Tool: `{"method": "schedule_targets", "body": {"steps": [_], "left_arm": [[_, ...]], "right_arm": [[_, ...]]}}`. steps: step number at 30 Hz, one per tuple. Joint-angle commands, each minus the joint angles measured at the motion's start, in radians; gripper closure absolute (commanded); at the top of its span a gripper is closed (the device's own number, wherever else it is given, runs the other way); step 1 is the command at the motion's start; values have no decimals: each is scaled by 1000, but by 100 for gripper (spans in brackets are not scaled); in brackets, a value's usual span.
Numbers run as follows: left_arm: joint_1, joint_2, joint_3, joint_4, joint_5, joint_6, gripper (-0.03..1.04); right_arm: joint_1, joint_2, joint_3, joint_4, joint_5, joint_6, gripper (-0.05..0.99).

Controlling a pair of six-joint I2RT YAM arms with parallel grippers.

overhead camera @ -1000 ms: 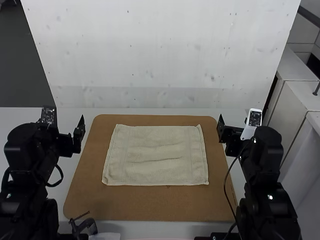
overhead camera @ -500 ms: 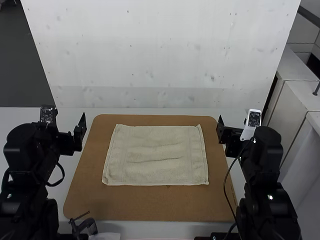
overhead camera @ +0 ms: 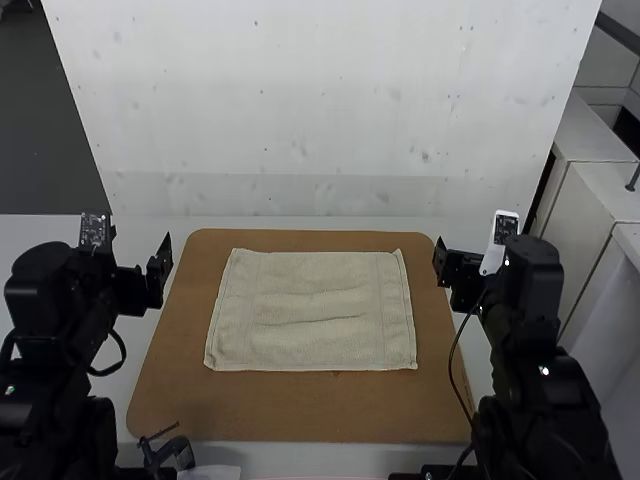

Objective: Fold the towel.

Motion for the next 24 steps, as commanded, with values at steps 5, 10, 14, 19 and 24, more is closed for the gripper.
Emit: {"method": "schedule_targets", "body": {"steps": [5, 10, 14, 19, 24], "left_arm": [[-44, 248, 139, -23, 23, -42, 3], [-64, 541, 245, -32, 17, -90, 3], [-75, 773, 334, -32, 14, -110, 3], [-104, 1012, 421, 5, 22, -108, 3], [-119, 1155, 467, 62, 37, -110, 3]], "right_arm": [[15, 245, 124, 46, -44, -9, -3], [21, 424, 177, 77, -56, -14, -3], [56, 604, 233, 117, -26, -12, -2], [105, 860, 314, 169, 3, -8, -2], [152, 1096, 398, 230, 48, 6, -3]]}}
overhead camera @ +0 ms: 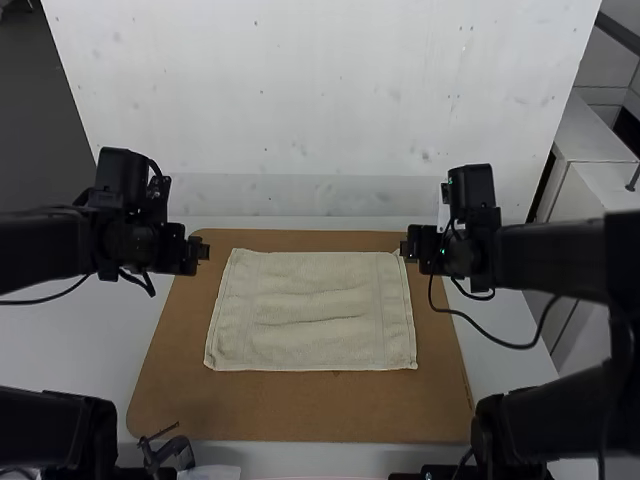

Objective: Fold the towel.

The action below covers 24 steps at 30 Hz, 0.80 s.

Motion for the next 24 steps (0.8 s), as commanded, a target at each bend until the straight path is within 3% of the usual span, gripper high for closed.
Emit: {"method": "schedule_targets", "body": {"steps": [1, 15, 24], "left_arm": [[-22, 73, 57, 35, 15, -12, 3], [-5, 108, 69, 84, 16, -11, 3], [7, 110, 66, 87, 32, -9, 3]], "right_arm": [[28, 137, 84, 21, 43, 12, -3], [37, 626, 380, 90, 64, 35, -2], [61, 784, 478, 118, 84, 50, 3]]}}
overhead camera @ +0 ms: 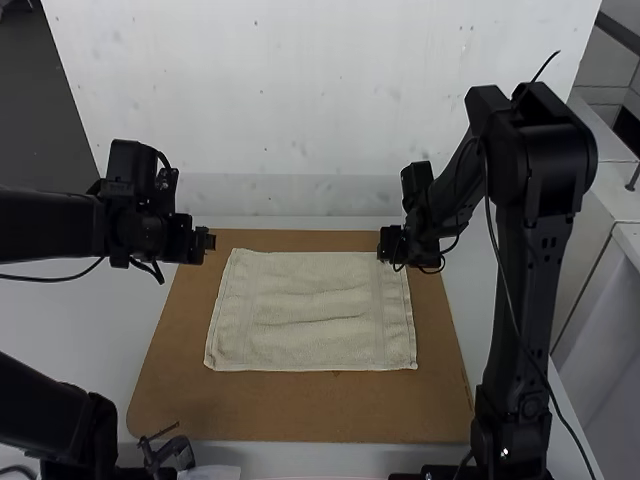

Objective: Fold the towel.

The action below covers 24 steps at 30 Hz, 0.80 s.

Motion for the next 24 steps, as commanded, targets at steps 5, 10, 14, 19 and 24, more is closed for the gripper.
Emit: {"method": "schedule_targets", "body": {"steps": [5, 10, 14, 19, 24], "left_arm": [[10, 8, 14, 10, 26, -7, 3], [11, 86, 29, 33, 21, -8, 3], [5, 232, 103, 31, 18, -11, 4], [-6, 424, 231, 21, 15, -13, 4], [-27, 573, 373, -25, 3, -27, 4]], "right_arm": [[29, 91, 90, -25, 46, 29, 24], [38, 106, 87, -28, 75, 33, 92], [42, 100, 89, -52, 88, 33, 92], [39, 93, 82, -54, 92, 32, 92], [39, 93, 79, -52, 92, 32, 92]]}}
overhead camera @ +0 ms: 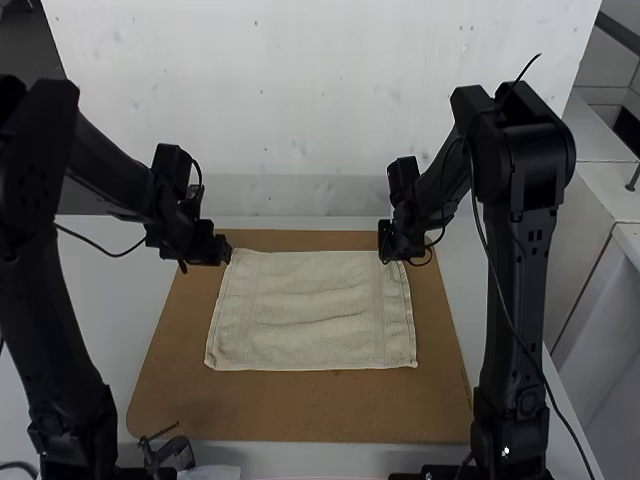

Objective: Fold the towel.

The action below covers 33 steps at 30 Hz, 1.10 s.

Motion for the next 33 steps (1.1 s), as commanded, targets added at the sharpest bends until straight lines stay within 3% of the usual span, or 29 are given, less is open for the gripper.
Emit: {"method": "schedule_targets", "body": {"steps": [1, 6, 12, 16, 19, 21, 22, 23, 27, 33], "left_arm": [[-22, 91, 117, -26, -10, -22, 4], [-62, 186, 185, -21, -66, -23, 4], [-99, 264, 260, -24, -73, -26, 4], [-99, 335, 318, -30, -70, -23, 4], [-88, 381, 363, -119, -16, -31, 22], [-78, 394, 363, -130, 16, -37, 57], [-76, 396, 359, -130, 17, -35, 82], [-76, 396, 356, -130, 17, -28, 99], [-73, 364, 341, -151, 57, -34, 99], [-87, 261, 341, -205, 57, -92, 99]], "right_arm": [[-6, 23, -16, -21, 47, 7, 92], [-6, 23, -18, -17, 47, 5, 92], [-15, 28, -18, -12, 47, -2, 92], [-23, 25, -24, -12, 47, -12, 92], [-21, 8, -41, -10, 47, -13, 92], [-21, -6, -50, -10, 48, -16, 92], [-21, -14, -52, -10, 47, -21, 92], [-21, -21, -52, -10, 47, -22, 92], [-23, -47, -42, -12, 48, -22, 92], [-12, -77, -12, -18, 75, -22, 92]]}}
